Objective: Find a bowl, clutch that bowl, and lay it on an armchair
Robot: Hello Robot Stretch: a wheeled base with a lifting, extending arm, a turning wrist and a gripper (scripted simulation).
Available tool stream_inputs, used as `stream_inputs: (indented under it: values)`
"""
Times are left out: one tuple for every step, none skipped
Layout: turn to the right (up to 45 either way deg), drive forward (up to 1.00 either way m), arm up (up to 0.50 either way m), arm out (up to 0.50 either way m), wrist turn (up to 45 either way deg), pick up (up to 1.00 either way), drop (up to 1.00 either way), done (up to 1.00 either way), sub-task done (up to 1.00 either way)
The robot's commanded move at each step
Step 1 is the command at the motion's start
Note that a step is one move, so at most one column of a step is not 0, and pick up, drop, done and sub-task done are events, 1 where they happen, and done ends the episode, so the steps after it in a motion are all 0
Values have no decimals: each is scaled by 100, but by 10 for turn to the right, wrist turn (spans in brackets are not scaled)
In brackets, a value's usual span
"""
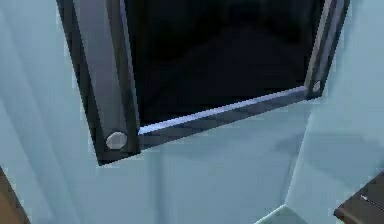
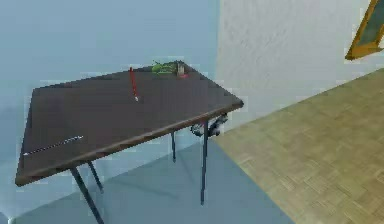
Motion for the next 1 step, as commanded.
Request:
stream_inputs:
  values:
    - [-450, 0, 0, 0, 0, 0, 0, 0, 0]
